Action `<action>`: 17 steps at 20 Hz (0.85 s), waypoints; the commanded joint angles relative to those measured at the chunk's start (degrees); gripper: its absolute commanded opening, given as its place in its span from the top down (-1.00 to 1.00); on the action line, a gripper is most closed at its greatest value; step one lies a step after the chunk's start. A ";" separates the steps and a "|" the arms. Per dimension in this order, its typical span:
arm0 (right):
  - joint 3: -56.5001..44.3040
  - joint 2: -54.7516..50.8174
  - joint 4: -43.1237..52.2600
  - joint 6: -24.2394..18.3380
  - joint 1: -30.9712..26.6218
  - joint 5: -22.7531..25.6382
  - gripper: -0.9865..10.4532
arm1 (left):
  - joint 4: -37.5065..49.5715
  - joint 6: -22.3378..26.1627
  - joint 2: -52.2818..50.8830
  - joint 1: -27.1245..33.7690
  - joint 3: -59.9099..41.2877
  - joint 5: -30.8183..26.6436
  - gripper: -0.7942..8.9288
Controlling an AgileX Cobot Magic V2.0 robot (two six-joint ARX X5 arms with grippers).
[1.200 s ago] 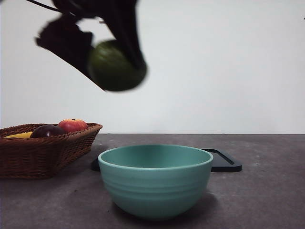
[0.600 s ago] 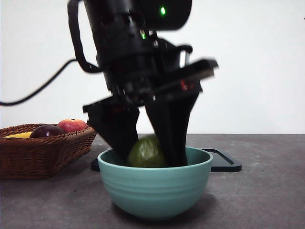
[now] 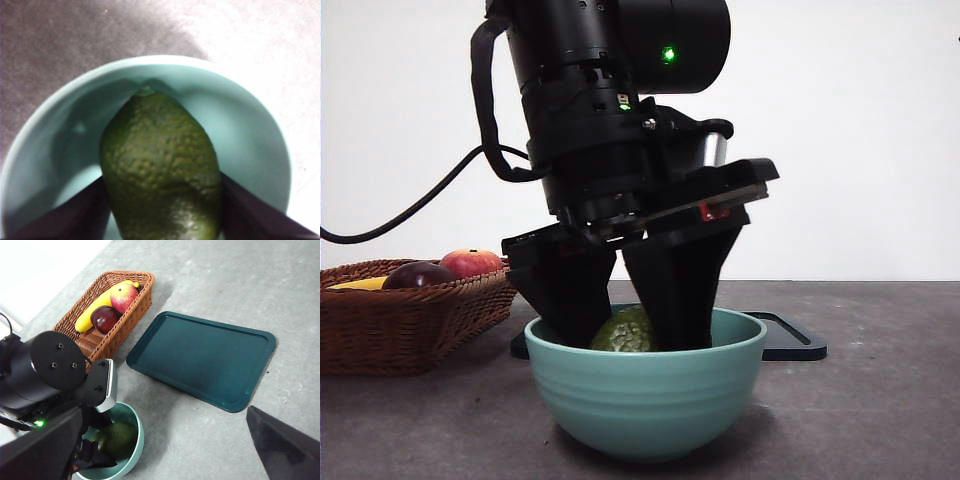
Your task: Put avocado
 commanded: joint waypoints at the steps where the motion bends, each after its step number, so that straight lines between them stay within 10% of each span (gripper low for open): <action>1: 0.90 0.39 0.28 0.68 0.07 -0.07 -0.14 | 0.17 1.25 1.46 -0.70 0.94 -0.26 -0.11; 17: 0.90 0.39 0.26 0.57 0.09 -0.07 -0.14 | -4.09 0.44 -21.86 -0.70 5.18 0.04 -0.12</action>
